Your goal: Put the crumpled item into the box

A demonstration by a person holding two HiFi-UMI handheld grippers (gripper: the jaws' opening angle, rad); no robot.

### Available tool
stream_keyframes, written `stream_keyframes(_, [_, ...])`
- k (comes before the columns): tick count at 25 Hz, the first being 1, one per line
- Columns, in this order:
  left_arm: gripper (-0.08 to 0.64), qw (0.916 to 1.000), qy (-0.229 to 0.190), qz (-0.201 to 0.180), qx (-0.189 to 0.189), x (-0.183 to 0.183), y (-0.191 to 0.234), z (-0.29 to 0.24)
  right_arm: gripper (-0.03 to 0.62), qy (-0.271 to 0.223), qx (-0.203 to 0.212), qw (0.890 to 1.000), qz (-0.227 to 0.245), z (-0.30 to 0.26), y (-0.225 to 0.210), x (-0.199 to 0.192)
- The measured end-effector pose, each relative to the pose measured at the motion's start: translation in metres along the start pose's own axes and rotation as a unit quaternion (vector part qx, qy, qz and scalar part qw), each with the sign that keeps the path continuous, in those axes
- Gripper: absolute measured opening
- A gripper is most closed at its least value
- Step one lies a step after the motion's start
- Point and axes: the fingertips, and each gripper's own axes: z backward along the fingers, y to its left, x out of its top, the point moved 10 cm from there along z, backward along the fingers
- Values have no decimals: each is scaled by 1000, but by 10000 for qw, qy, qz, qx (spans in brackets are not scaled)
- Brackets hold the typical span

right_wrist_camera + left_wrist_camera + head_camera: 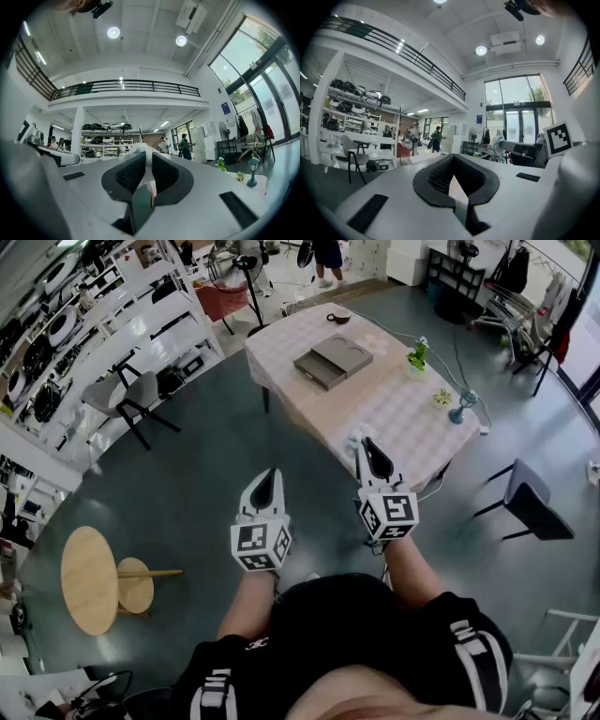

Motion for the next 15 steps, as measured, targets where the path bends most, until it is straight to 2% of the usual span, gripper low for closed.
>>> stream_keyframes(15, [2,9999,-68,23,-70,1,40,9,46,41,-26,10000,54,-15,38,-6])
